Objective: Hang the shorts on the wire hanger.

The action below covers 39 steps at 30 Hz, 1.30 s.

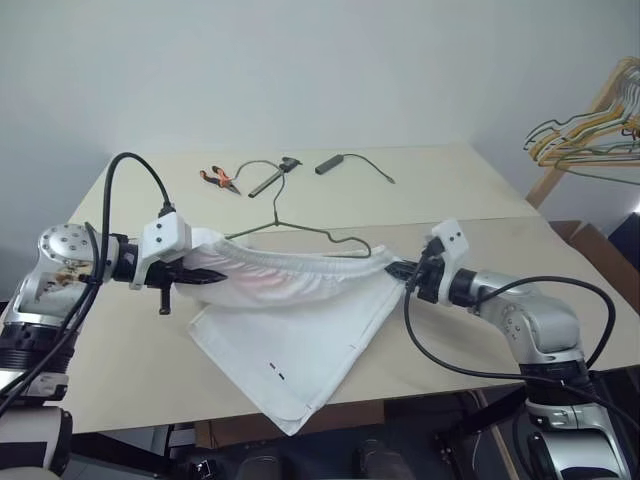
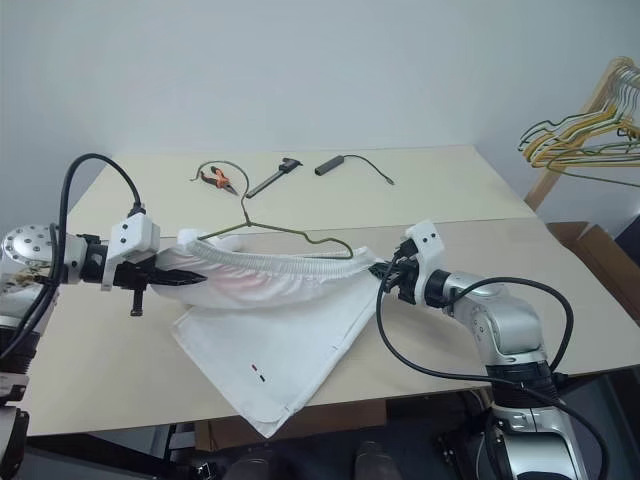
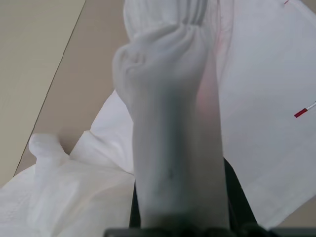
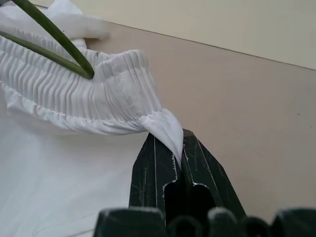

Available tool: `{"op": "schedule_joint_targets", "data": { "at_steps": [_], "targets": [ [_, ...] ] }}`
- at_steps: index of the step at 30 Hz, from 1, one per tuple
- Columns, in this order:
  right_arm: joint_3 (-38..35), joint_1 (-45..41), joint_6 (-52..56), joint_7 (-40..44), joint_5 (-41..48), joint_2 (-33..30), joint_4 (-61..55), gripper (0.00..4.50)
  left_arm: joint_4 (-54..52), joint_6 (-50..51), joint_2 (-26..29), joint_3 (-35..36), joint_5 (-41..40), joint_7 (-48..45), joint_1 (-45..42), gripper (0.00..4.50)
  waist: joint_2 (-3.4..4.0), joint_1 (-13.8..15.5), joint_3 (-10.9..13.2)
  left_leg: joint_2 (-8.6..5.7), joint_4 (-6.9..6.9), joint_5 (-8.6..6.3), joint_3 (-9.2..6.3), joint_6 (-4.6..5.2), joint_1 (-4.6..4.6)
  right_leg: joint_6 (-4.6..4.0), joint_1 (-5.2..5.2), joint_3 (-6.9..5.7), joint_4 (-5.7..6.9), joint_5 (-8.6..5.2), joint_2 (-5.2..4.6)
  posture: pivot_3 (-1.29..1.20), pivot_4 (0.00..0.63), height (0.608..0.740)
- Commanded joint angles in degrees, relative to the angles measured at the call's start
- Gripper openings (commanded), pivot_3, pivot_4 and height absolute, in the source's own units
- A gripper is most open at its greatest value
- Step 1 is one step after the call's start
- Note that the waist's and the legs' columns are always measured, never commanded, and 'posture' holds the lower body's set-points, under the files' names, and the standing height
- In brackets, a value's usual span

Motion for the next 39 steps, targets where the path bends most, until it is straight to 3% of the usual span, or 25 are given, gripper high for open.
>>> {"op": "schedule_joint_targets", "data": {
  "at_steps": [1, 6, 14, 23, 39],
  "targets": [
    [-4.3, -1.0, -2.2, -0.8, -0.8, -2.4, 0.8, 0.03, 1.6, 2.0, 1.0, 2.5, -0.3, 1.7, -1.4, 0.00, 0.00, 0.0, 0.0, 0.00, 0.00, 0.00, 0.00, 0.00, 0.00, 0.00, 0.00, 0.00, 0.00, 0.00, 0.00, 0.01, 0.000, 0.740],
    [-4.5, -1.0, -2.4, -0.6, -0.4, -2.6, 0.4, 0.03, 0.8, 1.0, 2.3, 1.6, 0.3, 0.5, 0.0, 0.00, 0.00, 0.0, 0.0, 0.00, 0.00, 0.00, 0.00, 0.00, -0.01, 0.00, 0.00, 0.00, -0.01, 0.00, 0.00, 0.01, 0.000, 0.740],
    [-4.3, -0.4, -2.8, -0.6, -0.4, -2.5, 0.1, 0.03, 1.6, 5.7, -0.2, 3.5, -2.0, 4.6, -0.7, 0.00, 0.00, 0.0, 0.0, 0.00, 0.00, 0.00, 0.00, 0.00, 0.00, 0.00, 0.00, 0.00, 0.00, 0.00, 0.00, 0.01, 0.000, 0.740],
    [-3.9, -0.5, -2.9, -0.3, -0.4, -3.0, -0.2, 0.03, -2.2, 5.8, 1.2, 3.5, -5.6, -1.2, 3.2, 0.00, 0.00, -0.1, 0.0, 0.02, 0.00, 0.00, 0.00, 0.00, 0.00, 0.00, -0.01, 0.00, 0.00, 0.00, -0.02, 0.00, 0.004, 0.740],
    [-2.9, 0.7, -2.1, -0.1, -0.5, -3.5, -1.1, 0.03, -2.2, 4.5, -1.5, 5.2, -7.8, -0.3, 1.8, 0.00, 0.00, -0.2, 0.0, 0.00, 0.00, 0.00, 0.00, 0.00, 0.01, 0.00, 0.01, 0.01, -0.01, 0.00, -0.01, -0.01, 0.010, 0.740]
  ]
}}
